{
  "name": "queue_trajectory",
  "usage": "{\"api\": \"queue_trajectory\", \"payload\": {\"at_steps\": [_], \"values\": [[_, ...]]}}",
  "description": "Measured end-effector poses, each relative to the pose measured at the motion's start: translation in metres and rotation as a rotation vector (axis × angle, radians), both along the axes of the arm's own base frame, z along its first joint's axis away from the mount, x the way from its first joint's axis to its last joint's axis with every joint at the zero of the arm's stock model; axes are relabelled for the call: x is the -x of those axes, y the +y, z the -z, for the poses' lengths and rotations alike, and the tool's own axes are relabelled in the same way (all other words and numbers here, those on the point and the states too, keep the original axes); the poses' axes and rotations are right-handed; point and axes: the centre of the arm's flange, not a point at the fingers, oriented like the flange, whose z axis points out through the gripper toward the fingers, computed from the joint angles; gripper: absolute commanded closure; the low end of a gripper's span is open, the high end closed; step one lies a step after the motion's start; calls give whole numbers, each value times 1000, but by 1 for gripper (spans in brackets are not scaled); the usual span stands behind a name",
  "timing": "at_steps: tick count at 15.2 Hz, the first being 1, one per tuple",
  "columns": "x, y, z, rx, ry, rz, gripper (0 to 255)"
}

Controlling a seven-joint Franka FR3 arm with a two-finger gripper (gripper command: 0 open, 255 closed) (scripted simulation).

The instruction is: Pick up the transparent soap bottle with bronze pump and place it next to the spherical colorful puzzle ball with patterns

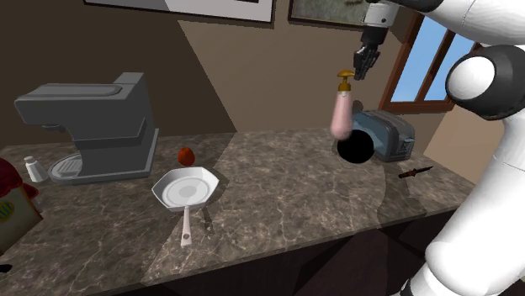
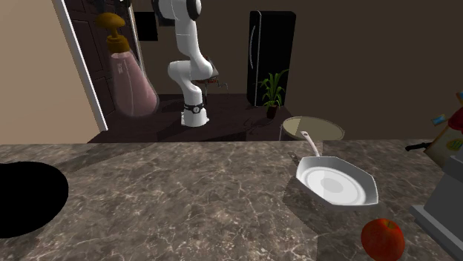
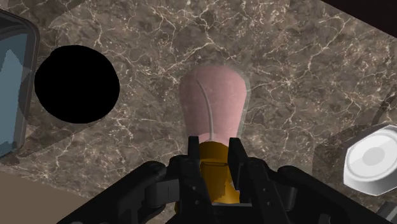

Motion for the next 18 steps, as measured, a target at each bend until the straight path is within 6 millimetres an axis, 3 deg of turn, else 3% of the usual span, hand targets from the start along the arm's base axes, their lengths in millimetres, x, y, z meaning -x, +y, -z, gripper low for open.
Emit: {"api": "queue_trajectory", "payload": {"at_steps": [3,5,18], "values": [[3,-38,-1,0,0,-1,255],[4,-49,6,0,1,-2,255],[3,-51,73,0,1,-3,255]]}}
